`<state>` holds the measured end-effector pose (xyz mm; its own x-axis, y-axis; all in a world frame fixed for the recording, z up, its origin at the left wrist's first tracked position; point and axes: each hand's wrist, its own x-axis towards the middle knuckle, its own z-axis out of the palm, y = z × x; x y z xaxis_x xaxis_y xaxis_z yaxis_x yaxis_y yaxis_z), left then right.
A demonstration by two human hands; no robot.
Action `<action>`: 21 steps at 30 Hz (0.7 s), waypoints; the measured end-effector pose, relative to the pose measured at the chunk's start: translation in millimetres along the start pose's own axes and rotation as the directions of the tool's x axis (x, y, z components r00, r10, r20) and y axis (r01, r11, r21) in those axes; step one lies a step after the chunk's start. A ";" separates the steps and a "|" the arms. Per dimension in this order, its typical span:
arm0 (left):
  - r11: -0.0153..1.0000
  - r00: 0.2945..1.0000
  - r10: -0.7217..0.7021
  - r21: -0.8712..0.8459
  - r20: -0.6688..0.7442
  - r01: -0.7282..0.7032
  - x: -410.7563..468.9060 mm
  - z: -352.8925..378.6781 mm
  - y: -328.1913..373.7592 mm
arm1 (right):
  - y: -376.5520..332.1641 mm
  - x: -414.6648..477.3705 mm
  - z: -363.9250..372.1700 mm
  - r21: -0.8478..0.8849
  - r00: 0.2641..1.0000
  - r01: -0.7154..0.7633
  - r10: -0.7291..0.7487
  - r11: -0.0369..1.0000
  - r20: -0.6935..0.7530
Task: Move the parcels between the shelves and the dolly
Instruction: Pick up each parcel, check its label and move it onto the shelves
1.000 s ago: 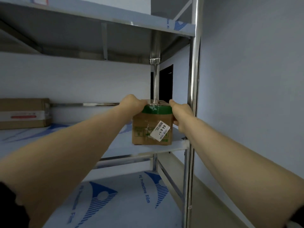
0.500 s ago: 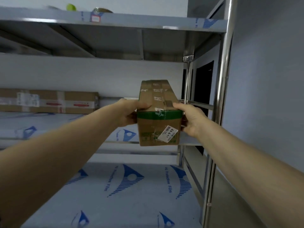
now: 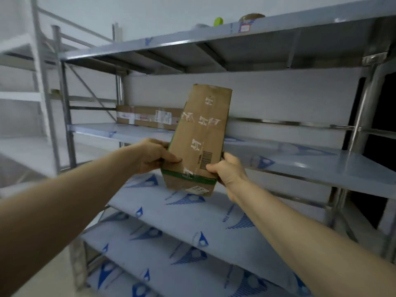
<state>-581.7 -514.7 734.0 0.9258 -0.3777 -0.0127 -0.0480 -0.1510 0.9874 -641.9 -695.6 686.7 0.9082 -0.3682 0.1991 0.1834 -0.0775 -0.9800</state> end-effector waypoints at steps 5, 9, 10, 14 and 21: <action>0.999 0.978 -0.035 0.025 -0.206 0.041 -46.4 -113.5 -60.1 | 36.5 -14.4 132.5 -0.027 0.976 -0.048 0.053 0.998 0.212; 0.990 0.927 -0.136 -0.008 -0.349 0.143 -86.0 -207.0 -115.2 | 69.2 -32.8 243.5 -0.024 0.919 -0.144 0.143 0.989 0.368; 0.986 0.910 -0.160 -0.015 -0.383 0.167 -95.8 -230.4 -130.3 | 78.7 -39.1 273.5 -0.029 0.902 -0.170 0.167 0.985 0.398; 0.964 0.826 -0.259 -0.081 -0.501 0.253 -133.0 -323.2 -186.2 | 112.5 -63.9 388.8 -0.092 0.812 -0.295 0.300 0.951 0.501; 0.909 0.718 -0.401 -0.147 -0.568 0.391 -196.7 -476.1 -261.2 | 161.1 -112.8 573.6 -0.194 0.656 -0.404 0.431 0.894 0.620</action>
<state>-572.8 33.9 553.8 0.8974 0.3082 -0.3157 0.3735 -0.1501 0.9154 -499.0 -135.2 504.8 0.9079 0.2992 -0.2936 -0.2762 -0.0997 -0.9559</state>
